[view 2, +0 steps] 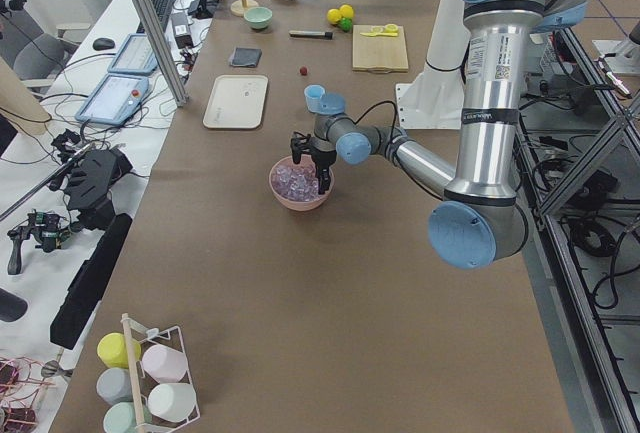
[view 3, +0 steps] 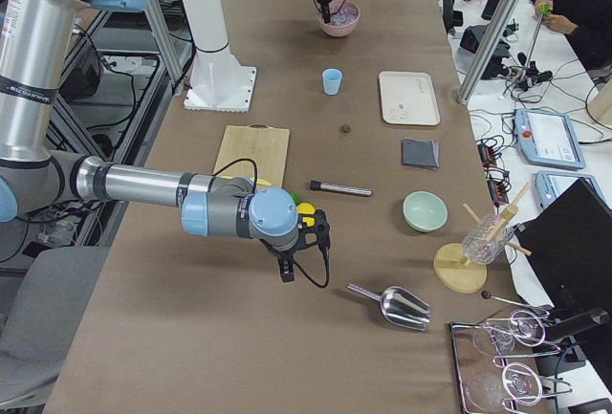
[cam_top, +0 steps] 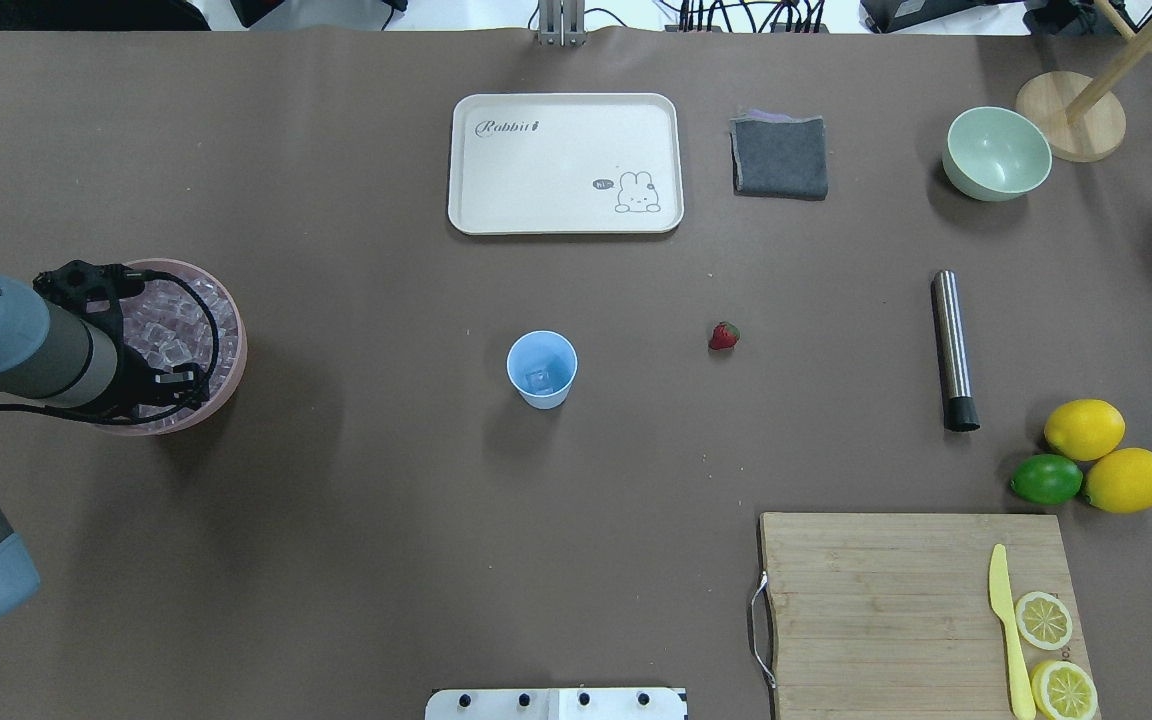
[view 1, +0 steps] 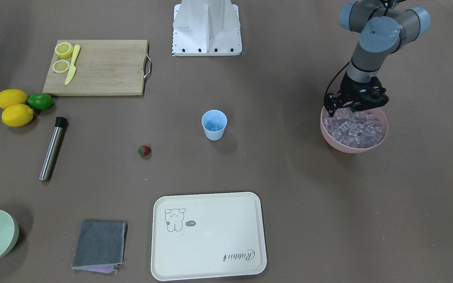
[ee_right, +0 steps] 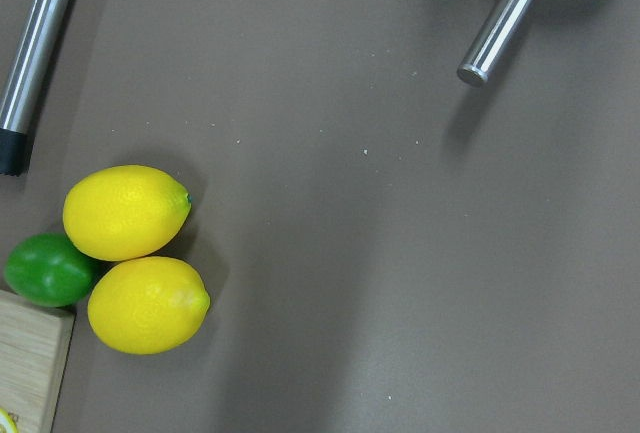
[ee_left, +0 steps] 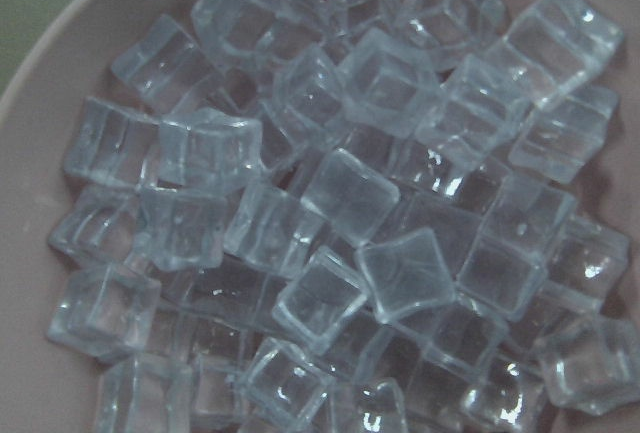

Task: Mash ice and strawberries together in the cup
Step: 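Grasp another ice cube from the pink bowl with the left gripper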

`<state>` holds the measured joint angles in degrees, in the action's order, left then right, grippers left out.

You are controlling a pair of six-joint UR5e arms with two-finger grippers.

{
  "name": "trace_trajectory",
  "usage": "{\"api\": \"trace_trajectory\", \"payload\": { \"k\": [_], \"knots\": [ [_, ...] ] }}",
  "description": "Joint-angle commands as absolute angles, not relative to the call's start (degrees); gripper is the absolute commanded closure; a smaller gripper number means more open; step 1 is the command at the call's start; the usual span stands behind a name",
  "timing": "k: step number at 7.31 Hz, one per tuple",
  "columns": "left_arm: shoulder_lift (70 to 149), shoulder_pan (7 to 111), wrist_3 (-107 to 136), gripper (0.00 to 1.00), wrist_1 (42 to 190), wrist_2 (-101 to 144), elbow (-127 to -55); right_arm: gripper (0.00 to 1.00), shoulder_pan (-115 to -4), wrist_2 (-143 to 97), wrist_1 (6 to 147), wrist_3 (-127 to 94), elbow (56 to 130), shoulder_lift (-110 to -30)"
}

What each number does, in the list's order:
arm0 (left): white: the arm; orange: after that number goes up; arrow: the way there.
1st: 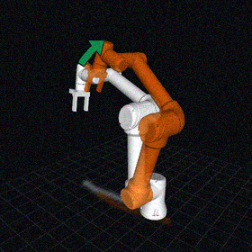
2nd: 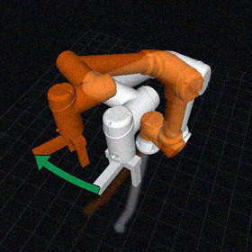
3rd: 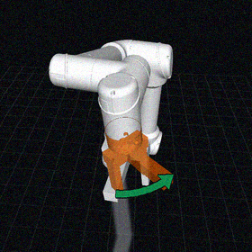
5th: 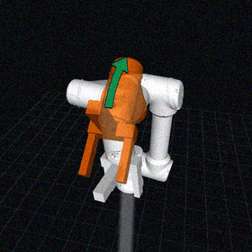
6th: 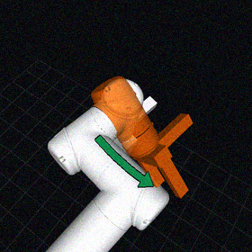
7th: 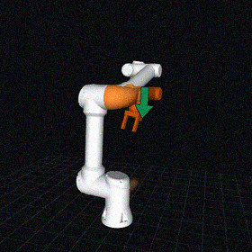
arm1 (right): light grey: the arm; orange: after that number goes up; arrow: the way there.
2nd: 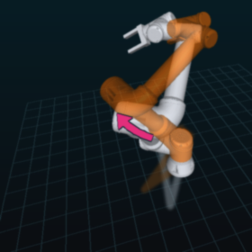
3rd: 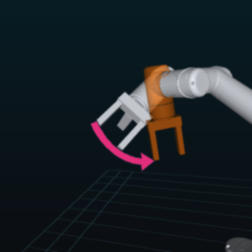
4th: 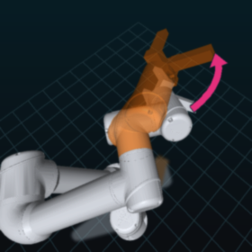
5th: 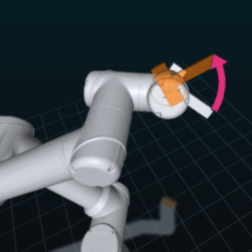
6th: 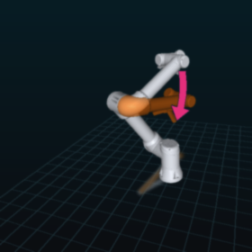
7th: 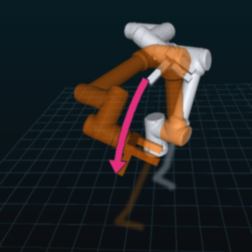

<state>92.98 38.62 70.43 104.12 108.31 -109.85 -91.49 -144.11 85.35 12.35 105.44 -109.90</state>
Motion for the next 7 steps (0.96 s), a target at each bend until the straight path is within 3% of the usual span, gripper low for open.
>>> {"api": "trace_trajectory", "payload": {
  "k": [1, 7],
  "knots": [
    [93.2, 38.7, 70.3, 1.00, 103.8, 110.6, -109.5, 0.00, -91.5, -144.2, 85.3, 12.4, 105.6, -110.2],
    [96.0, 46.4, 60.7, 1.00, 91.7, 116.6, -114.2, 0.00, -91.5, -144.8, 85.3, 12.3, 105.8, -110.2]
  ]
}}
